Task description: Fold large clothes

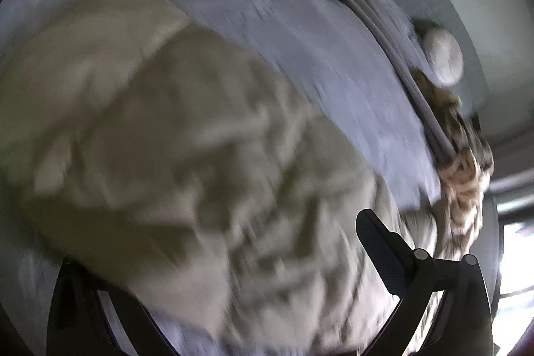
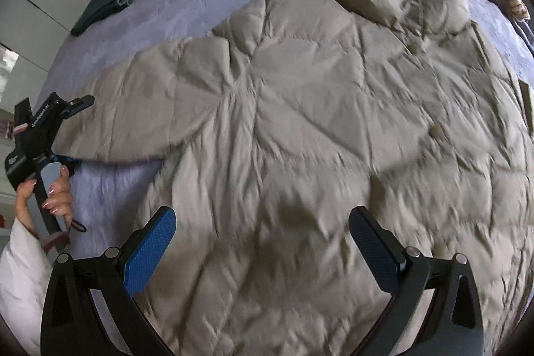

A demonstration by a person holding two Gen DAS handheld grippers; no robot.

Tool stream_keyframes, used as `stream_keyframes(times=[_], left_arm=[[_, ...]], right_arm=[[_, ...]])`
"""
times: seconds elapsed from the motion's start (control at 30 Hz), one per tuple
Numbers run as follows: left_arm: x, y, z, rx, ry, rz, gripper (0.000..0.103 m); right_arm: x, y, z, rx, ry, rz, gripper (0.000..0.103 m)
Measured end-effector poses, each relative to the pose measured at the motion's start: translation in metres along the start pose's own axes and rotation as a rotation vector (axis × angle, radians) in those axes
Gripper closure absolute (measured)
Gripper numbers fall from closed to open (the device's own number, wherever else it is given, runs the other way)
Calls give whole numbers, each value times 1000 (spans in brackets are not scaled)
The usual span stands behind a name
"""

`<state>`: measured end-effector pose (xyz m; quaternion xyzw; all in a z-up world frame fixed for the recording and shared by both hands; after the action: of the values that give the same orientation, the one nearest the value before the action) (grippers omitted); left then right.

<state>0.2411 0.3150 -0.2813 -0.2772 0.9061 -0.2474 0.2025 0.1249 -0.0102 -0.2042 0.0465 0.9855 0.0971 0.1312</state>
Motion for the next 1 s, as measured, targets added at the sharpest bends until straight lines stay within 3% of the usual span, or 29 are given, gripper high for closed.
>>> stream_keyframes(times=[0.07, 0.13, 0.17, 0.2, 0.23, 0.27, 0.3, 0.4, 0.5, 0.7, 0.8, 0.87, 1.0], left_arm=[[-13, 6, 4, -32, -34, -7, 22], [-23, 6, 6, -68, -52, 38, 79], [-25, 1, 4, -31, -49, 51, 90], [-25, -2, -1, -22, -54, 57, 93], [-28, -7, -11, -45, -82, 99, 93], [-29, -10, -18, -60, -103, 136, 93], [-30, -15, -29, -76, -126, 182, 93], [-27, -51, -56, -71, -173, 295, 93], [-15, -95, -83, -18, -205, 408, 93], [40, -219, -94, 190, -154, 580, 93], [85, -285, -80, 274, -104, 681, 93], [124, -328, -59, 279, -70, 786, 93], [212, -378, -8, 233, 27, 966, 93]], right_arm=[[-15, 6, 4, -19, -30, 3, 0], [-33, 13, 12, -59, -64, 14, 1], [-40, 17, 16, -89, -77, 27, 13], [-47, 22, 22, -120, -85, 43, 42], [-51, 26, 27, -141, -81, 55, 62], [-55, 31, 34, -173, -67, 73, 89], [-58, 35, 43, -214, -54, 101, 92], [-62, 50, 61, -313, -48, 142, 94], [-58, 65, 79, -382, -23, 142, 94], [-47, 72, 113, -428, 59, 159, 95], [-42, 66, 99, -488, 97, 155, 94], [-36, 46, 80, -503, 86, 173, 94], [-27, -35, 39, -397, -8, 228, 94]])
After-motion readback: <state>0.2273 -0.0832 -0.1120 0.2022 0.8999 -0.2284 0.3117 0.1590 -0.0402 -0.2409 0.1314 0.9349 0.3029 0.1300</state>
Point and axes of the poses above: each gripper's, at about its wrist camera, not at the fingertips, and z roughly the way its jaws point, y to its left, x to its underside, the point moved 10 cm from there along z, roughly the way its jaws point
